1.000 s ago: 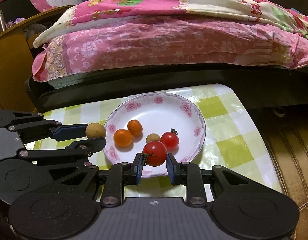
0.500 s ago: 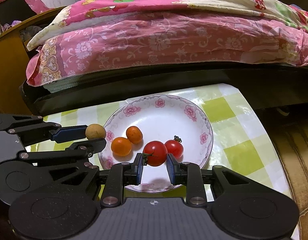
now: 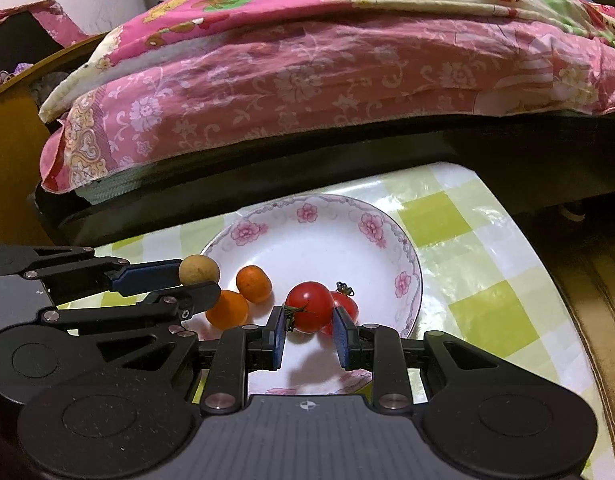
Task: Organize fruits
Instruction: 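Carry the cherry tomato and tan fruit with both tools over the plate, then open both tools to drop the cherry tomato and tan fruit into the plate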
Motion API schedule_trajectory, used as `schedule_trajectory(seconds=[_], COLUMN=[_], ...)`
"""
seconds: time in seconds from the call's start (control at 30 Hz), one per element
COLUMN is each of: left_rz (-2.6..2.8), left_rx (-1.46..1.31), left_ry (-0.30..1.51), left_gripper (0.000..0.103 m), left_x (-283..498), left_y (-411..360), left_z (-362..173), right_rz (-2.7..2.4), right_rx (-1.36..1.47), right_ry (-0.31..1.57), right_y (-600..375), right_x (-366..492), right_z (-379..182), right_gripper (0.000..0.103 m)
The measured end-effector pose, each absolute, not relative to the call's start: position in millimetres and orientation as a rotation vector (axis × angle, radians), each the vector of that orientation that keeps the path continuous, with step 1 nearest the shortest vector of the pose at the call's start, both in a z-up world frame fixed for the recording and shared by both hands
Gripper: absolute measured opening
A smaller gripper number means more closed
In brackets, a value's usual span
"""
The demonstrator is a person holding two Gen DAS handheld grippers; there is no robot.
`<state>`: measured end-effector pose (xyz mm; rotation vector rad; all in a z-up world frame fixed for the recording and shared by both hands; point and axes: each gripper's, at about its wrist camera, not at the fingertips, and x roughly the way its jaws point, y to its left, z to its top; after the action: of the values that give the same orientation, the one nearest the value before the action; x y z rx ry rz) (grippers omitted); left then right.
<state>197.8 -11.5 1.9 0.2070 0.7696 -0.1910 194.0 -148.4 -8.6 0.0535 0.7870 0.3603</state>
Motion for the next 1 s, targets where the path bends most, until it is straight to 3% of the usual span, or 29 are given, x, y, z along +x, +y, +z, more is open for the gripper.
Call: schedule_trajectory(seconds=[1.0], left_rz=[-0.185], left_rx=[0.183], left_ry=[0.755], left_gripper=[0.034], left_x=[220.8], left_y=[-12.4], left_z=[-9.3], right_rz=[0.335], right_rx=[0.034], right_ry=[0.723], right_y=[-148.2], right_x=[203.4], right_z=[-16.4], right_gripper=[0.027])
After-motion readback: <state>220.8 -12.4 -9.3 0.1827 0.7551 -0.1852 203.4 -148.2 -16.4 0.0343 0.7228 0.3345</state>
